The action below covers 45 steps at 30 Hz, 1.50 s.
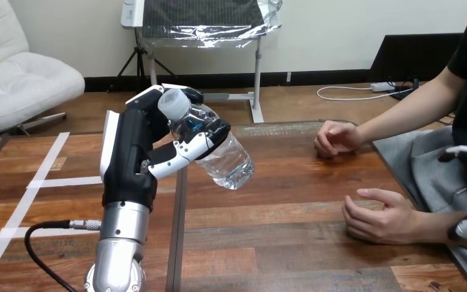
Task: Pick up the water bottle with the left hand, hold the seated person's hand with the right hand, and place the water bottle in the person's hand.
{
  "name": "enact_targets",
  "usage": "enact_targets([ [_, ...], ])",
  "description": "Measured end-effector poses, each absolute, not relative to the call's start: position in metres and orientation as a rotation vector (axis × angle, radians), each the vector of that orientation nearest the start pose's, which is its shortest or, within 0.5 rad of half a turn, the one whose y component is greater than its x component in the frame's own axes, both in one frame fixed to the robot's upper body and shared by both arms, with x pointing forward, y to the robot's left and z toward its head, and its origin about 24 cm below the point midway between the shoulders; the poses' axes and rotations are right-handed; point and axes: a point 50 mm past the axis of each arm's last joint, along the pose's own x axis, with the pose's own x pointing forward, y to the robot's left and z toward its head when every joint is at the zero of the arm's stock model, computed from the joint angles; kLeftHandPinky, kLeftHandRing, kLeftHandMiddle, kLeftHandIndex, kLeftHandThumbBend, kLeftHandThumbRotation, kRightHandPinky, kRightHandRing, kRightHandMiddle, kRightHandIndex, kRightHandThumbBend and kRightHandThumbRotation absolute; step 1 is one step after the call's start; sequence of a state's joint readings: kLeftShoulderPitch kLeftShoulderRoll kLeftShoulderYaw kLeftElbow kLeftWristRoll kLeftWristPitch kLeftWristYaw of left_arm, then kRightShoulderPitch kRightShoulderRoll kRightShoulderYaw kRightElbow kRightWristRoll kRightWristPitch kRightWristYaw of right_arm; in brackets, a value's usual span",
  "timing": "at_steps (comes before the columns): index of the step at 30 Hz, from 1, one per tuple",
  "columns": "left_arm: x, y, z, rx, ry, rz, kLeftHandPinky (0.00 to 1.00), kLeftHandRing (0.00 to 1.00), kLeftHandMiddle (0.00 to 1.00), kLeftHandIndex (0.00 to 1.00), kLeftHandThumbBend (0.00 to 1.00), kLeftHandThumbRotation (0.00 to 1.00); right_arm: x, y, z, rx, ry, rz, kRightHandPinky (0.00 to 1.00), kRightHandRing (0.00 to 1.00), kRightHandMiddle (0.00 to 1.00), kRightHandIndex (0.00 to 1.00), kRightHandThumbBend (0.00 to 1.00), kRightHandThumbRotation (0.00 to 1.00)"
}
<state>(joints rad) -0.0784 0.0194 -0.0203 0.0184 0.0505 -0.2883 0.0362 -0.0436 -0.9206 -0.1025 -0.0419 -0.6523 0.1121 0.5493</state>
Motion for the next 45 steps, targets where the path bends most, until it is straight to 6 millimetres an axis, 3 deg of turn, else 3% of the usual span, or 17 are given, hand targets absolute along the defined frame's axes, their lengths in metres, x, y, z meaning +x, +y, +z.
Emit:
enact_targets([
  [20, 0.264, 0.142, 0.081, 0.06, -0.338, -0.021, 0.42, 0.42, 0.45, 0.5, 0.61, 0.0, 0.259, -0.323, 0.107, -1.536, 0.617, 0.312, 0.87, 0.96, 0.96, 0.92, 0.78, 0.11],
  [45, 0.264, 0.144, 0.08, 0.045, -0.326, -0.024, 0.4, 0.42, 0.45, 0.51, 0.61, 0.0, 0.285, -0.319, 0.105, -1.584, 0.654, 0.381, 0.89, 0.94, 0.95, 0.91, 0.76, 0.01],
])
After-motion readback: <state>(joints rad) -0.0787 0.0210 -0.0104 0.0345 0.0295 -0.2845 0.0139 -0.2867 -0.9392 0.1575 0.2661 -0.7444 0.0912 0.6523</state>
